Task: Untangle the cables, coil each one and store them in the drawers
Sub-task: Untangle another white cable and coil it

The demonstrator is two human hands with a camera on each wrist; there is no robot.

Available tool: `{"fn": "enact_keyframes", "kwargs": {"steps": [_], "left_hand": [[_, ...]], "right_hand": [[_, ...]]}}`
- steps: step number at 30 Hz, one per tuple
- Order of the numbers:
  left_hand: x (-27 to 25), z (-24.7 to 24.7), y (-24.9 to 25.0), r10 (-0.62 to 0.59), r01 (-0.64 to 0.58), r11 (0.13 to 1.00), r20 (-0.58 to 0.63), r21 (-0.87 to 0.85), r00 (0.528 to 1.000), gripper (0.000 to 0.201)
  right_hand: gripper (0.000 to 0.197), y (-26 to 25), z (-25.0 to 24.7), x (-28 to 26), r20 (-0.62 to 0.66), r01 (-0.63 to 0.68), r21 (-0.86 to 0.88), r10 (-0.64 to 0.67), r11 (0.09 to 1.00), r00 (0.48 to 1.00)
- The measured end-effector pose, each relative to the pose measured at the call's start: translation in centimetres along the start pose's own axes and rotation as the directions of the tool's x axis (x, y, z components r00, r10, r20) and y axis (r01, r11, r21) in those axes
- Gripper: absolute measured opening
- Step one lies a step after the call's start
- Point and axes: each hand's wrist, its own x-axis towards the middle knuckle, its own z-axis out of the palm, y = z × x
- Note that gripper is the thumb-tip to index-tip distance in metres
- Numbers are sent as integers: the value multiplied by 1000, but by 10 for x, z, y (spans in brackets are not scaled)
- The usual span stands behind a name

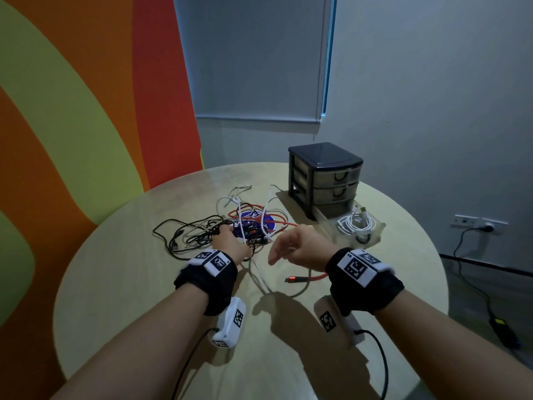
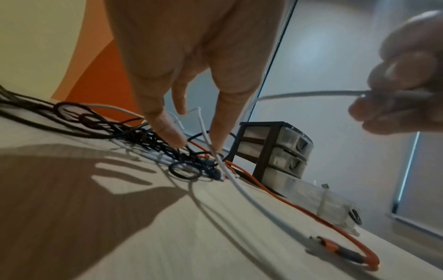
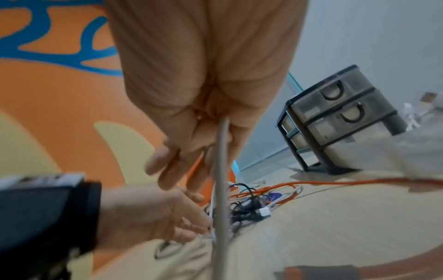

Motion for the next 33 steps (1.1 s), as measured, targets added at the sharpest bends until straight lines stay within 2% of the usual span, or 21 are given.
{"fn": "enact_keyframes", "kwargs": {"steps": [2,4,6,7,8,9,11,13,15,16,17,19,21,23,25,27,28,30,33], "left_hand": [[1,6,-2,-44,50,990,48,-133,998,72],[3,12,-2,-67,77,973,53,-218,996,65],[2,18,1,-80,90,940,45,-329,996,41],[1,19,4,-82,108,890,78,-443,994,27],[0,19,7,-78,140,818,134,-558,988,26],[-1,17,12,-74,177,745,184,-644,980,32],[-2,10,18,-73,192,665,193,-722,979,36],[-2,2,22,-39,106,683,109,-722,993,35],[-2,-5,25,88,-78,785,-13,-614,996,32],[-1,-7,27,177,-188,820,-73,-540,981,31],[-2,-9,28,271,-298,834,-127,-465,954,30],[-8,-14,31,445,-490,807,-206,-330,871,28],[-16,-17,35,571,-616,748,-233,-247,787,24],[-26,-17,41,679,-715,676,-229,-175,698,22],[-33,-15,47,770,-803,587,-233,-104,594,24],[-38,-11,50,837,-856,517,-202,-18,509,29],[-40,-10,51,862,-874,485,-181,27,473,31],[-42,-7,49,898,-898,430,-153,96,413,34],[-40,-9,49,922,-910,383,-132,160,365,40]], "right_hand": [[39,0,2,-3,14,5,-104,-3,995,1000],[38,-2,4,-5,74,4,-133,6,991,997],[43,-1,8,-6,112,-1,-138,17,990,994],[43,0,9,-7,134,-2,-140,21,990,991],[43,0,9,-8,163,-5,-147,29,989,986],[42,2,9,-9,195,-14,-154,44,988,980],[41,2,8,-11,248,-29,-151,66,988,966],[42,4,7,-12,250,-18,-129,50,991,967],[41,7,4,-11,200,2,-45,7,999,980],[38,9,3,-10,156,-2,37,-3,999,988],[33,11,2,-8,93,0,106,-10,994,996],[24,16,-1,-2,-75,47,165,-35,985,997],[16,18,-4,4,-226,73,204,-26,976,974],[23,16,-8,9,-327,76,290,24,954,945],[40,10,-14,15,-365,59,427,112,902,924],[51,1,-23,18,-356,56,581,192,812,914],[50,-3,-26,19,-354,65,643,221,763,909],[38,-9,-31,21,-354,70,689,252,721,901],[19,-15,-35,22,-354,62,716,285,695,891]]}}
